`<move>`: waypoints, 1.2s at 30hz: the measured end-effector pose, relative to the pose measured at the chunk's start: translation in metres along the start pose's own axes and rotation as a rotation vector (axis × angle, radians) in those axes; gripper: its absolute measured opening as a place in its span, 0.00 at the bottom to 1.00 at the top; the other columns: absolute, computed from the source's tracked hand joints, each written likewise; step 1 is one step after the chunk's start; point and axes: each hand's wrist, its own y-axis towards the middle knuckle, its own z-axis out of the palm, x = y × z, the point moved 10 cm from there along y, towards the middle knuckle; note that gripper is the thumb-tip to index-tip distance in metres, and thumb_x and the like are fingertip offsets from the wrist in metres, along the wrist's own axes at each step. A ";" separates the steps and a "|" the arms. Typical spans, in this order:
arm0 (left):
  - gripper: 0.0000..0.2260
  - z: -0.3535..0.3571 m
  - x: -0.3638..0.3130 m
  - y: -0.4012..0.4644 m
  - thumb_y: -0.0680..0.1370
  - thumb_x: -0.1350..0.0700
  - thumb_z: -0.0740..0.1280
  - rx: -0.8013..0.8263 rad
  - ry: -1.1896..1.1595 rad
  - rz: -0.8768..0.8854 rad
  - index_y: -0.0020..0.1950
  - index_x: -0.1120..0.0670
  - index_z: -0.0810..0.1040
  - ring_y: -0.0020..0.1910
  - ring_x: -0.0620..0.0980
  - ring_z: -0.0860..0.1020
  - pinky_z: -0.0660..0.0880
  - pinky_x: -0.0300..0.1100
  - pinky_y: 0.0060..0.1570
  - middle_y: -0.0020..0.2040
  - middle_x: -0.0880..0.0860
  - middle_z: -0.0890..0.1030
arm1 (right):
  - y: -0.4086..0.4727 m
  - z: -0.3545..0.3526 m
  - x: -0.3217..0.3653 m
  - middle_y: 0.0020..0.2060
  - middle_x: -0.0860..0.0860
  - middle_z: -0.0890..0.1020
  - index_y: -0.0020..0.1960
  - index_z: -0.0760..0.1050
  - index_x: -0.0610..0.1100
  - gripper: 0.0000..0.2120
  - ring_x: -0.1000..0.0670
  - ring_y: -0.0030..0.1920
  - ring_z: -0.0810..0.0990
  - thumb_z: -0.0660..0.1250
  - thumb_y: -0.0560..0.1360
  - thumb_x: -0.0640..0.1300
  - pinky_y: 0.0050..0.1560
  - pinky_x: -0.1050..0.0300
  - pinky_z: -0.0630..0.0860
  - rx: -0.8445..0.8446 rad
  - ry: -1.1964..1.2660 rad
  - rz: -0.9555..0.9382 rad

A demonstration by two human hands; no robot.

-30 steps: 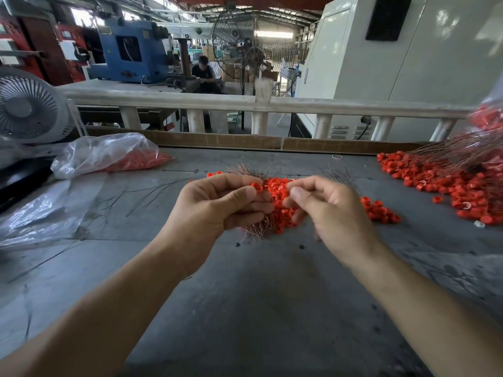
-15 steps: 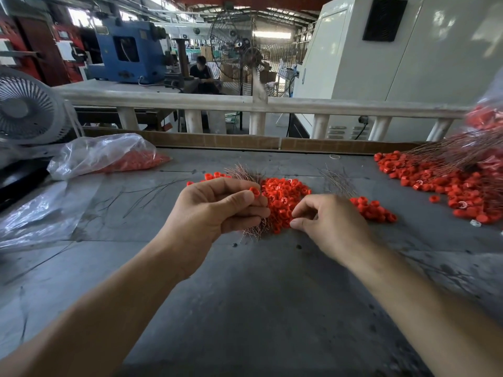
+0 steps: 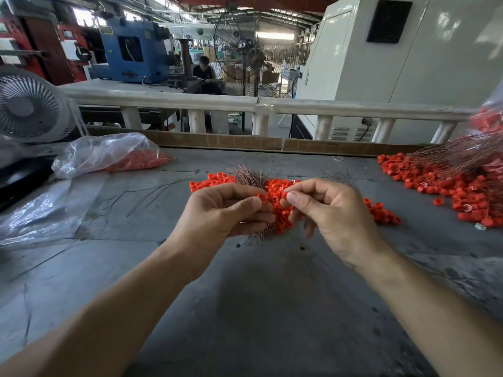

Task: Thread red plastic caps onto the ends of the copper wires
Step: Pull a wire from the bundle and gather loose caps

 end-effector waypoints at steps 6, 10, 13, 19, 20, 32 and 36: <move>0.11 0.005 0.002 -0.001 0.73 0.59 0.72 0.045 0.024 -0.006 0.54 0.61 0.83 0.49 0.59 0.86 0.83 0.44 0.47 0.50 0.63 0.86 | -0.006 0.014 0.019 0.35 0.48 0.84 0.47 0.85 0.47 0.05 0.52 0.36 0.81 0.73 0.77 0.38 0.32 0.61 0.75 0.051 0.103 -0.113; 0.11 0.006 0.001 -0.002 0.73 0.58 0.72 0.059 0.021 -0.005 0.53 0.59 0.84 0.49 0.59 0.86 0.83 0.44 0.48 0.49 0.63 0.86 | -0.010 0.022 0.027 0.39 0.54 0.85 0.47 0.85 0.51 0.06 0.56 0.40 0.82 0.73 0.77 0.40 0.40 0.65 0.75 0.078 -0.022 -0.154; 0.10 0.007 -0.001 -0.003 0.72 0.58 0.72 0.059 0.035 0.014 0.52 0.58 0.85 0.48 0.58 0.86 0.83 0.43 0.47 0.48 0.62 0.86 | -0.012 0.021 0.028 0.40 0.55 0.86 0.47 0.84 0.52 0.06 0.57 0.40 0.83 0.73 0.77 0.40 0.42 0.64 0.76 0.063 -0.073 -0.137; 0.10 0.011 -0.004 -0.004 0.74 0.59 0.71 0.066 0.127 0.065 0.53 0.60 0.83 0.47 0.55 0.86 0.82 0.41 0.46 0.46 0.60 0.87 | -0.015 0.018 0.036 0.39 0.54 0.86 0.45 0.85 0.50 0.01 0.53 0.43 0.84 0.75 0.75 0.45 0.46 0.56 0.81 0.027 -0.138 -0.151; 0.10 0.010 -0.004 -0.004 0.74 0.59 0.71 0.061 0.126 0.067 0.54 0.60 0.83 0.47 0.55 0.86 0.82 0.41 0.46 0.46 0.60 0.87 | -0.015 0.018 0.036 0.40 0.54 0.86 0.45 0.85 0.50 0.02 0.53 0.44 0.84 0.75 0.75 0.44 0.48 0.55 0.82 0.024 -0.147 -0.154; 0.09 0.006 -0.006 -0.003 0.74 0.60 0.71 0.028 0.106 0.081 0.53 0.60 0.84 0.47 0.58 0.86 0.83 0.43 0.47 0.46 0.62 0.86 | -0.020 0.018 0.052 0.41 0.54 0.84 0.47 0.84 0.47 0.04 0.52 0.45 0.83 0.75 0.75 0.39 0.47 0.57 0.79 -0.033 -0.308 -0.289; 0.06 0.006 -0.007 -0.003 0.76 0.63 0.70 0.019 0.117 0.085 0.52 0.60 0.84 0.47 0.59 0.86 0.83 0.44 0.49 0.46 0.62 0.86 | -0.023 0.022 0.062 0.41 0.53 0.83 0.46 0.85 0.44 0.03 0.53 0.44 0.82 0.75 0.74 0.37 0.47 0.58 0.78 -0.038 -0.384 -0.357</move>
